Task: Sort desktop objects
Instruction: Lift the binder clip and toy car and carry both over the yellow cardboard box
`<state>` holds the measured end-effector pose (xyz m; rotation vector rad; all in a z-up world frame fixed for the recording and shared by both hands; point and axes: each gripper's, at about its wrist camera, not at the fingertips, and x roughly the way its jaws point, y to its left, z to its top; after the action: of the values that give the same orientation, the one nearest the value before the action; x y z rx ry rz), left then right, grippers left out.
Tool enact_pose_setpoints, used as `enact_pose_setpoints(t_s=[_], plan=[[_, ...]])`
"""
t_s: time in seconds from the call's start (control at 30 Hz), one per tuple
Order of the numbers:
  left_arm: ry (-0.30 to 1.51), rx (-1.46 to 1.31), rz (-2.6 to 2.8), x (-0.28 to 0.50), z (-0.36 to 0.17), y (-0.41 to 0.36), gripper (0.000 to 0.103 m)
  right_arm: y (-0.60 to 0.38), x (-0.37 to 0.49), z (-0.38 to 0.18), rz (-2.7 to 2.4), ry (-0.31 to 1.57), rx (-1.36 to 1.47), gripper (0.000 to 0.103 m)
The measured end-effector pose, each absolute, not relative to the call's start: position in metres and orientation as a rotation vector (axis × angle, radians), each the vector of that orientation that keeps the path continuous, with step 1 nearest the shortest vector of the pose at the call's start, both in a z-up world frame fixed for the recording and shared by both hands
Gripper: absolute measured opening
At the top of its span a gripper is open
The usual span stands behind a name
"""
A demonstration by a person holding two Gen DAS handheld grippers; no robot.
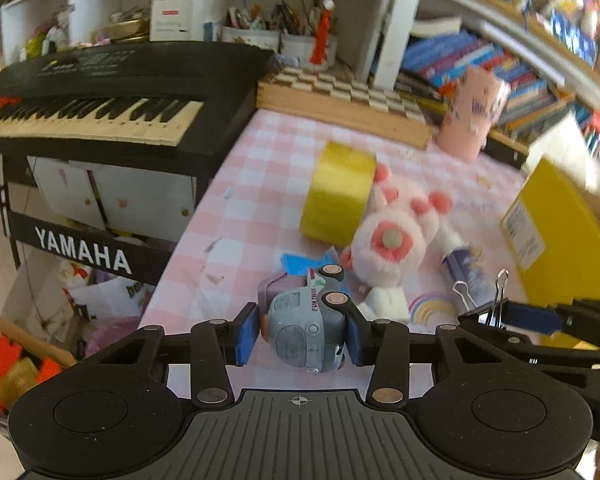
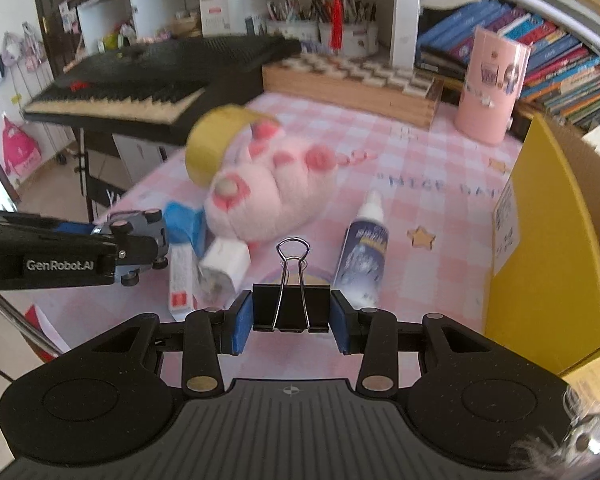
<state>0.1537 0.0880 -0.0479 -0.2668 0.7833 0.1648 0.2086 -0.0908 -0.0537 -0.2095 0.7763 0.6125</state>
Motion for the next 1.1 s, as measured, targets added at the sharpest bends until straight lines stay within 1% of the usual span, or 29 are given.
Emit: enact_pose_setpoints(t_s=[0.17, 0.43, 0.7, 1.1], plan=[[0.718, -0.343, 0.145, 0.138, -0.027, 0.096, 0.043, -0.099, 0.204, -0.033, 0.598, 0.743, -0.176, 0.037], [0.651, -0.384, 0.082, 0.115, -0.003, 0.094, 0.043, -0.113, 0.179, -0.013, 0.573, 0.718, -0.162, 0.037], [0.63, -0.383, 0.033, 0.084, 0.011, 0.087, 0.043, -0.123, 0.147, -0.001, 0.548, 0.713, -0.129, 0.037], [0.638, -0.352, -0.046, 0.038, 0.014, 0.067, 0.043, -0.134, 0.093, 0.001, 0.494, 0.72, -0.098, 0.037]])
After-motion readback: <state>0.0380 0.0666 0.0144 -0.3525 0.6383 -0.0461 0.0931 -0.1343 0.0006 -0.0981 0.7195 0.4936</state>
